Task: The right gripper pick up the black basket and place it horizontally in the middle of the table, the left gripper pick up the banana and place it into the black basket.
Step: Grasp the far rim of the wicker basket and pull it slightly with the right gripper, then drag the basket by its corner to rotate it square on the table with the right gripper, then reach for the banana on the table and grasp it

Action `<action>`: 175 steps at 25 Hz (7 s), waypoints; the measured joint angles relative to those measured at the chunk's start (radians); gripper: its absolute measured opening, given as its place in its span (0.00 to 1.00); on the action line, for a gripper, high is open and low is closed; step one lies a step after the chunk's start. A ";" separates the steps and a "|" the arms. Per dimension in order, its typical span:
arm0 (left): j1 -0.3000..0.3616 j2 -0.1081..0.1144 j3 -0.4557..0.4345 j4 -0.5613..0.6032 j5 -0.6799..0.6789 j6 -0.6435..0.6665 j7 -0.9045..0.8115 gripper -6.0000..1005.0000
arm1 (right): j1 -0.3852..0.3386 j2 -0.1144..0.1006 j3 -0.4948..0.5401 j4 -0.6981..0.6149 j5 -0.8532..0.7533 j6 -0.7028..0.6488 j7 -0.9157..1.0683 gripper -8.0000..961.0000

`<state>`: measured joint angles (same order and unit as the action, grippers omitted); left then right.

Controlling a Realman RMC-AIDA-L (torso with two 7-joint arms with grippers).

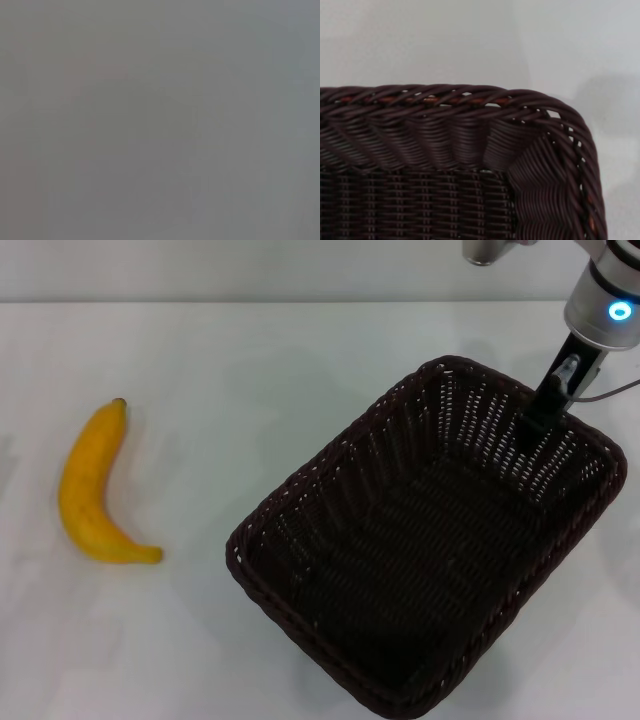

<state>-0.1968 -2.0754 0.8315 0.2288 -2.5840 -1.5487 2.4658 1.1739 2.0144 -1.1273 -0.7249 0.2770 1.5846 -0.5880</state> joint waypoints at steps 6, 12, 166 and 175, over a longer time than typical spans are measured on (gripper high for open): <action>-0.002 0.000 0.000 0.005 -0.004 0.000 0.011 0.88 | 0.001 -0.005 0.003 0.001 -0.002 0.000 0.065 0.22; -0.007 0.000 0.000 0.009 -0.006 -0.006 0.021 0.88 | 0.010 -0.016 0.022 -0.009 -0.003 0.033 0.188 0.18; -0.575 0.150 -0.072 0.508 2.235 0.171 -2.192 0.73 | -0.751 0.001 0.377 0.162 1.566 -0.591 -1.737 0.84; -0.613 0.140 -0.069 0.422 2.254 0.213 -2.185 0.71 | -0.725 0.001 0.376 0.202 1.565 -0.616 -1.772 0.84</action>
<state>-0.8099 -1.9352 0.7630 0.6508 -0.3303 -1.3360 0.2806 0.4490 2.0156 -0.7516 -0.5227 1.8425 0.9687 -2.3598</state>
